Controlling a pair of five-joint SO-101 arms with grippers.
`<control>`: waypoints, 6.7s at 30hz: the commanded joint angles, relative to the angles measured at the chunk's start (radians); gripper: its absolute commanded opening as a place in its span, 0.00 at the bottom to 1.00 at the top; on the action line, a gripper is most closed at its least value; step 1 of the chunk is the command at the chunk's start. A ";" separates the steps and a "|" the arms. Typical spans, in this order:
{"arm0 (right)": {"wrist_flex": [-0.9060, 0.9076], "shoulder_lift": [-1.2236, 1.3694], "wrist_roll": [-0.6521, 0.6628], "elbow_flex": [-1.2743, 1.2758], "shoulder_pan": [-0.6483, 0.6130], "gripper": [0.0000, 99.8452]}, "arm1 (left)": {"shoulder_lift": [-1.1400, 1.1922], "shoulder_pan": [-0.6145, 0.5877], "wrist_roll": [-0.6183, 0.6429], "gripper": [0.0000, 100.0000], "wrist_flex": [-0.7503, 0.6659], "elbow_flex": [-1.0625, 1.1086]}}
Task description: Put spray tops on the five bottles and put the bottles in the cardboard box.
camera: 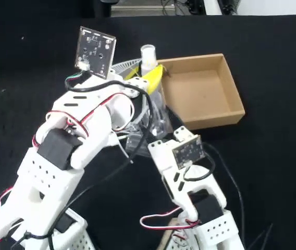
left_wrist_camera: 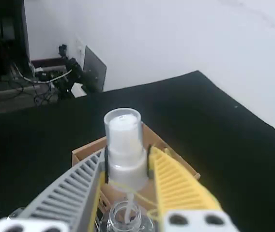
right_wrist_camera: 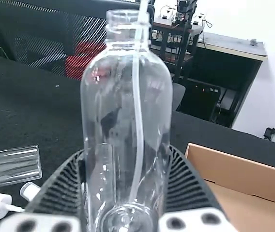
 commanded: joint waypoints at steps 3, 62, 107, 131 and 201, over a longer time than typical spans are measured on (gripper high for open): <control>0.005 -0.099 -0.005 -0.007 -0.015 0.01 | -0.014 -0.016 -0.008 0.25 0.012 -0.076; -0.035 -0.099 -0.003 -0.007 -0.009 0.01 | -0.041 -0.176 -0.423 0.23 0.184 -0.156; -0.017 0.564 -0.064 -0.664 0.951 0.01 | -0.267 -0.469 0.014 0.23 -0.709 1.224; -1.100 1.343 0.080 -0.389 1.149 0.01 | -0.267 -0.469 0.008 0.23 -0.735 1.237; -2.120 2.635 0.080 -0.616 1.203 0.31 | -0.261 -0.469 0.008 0.23 -0.736 1.239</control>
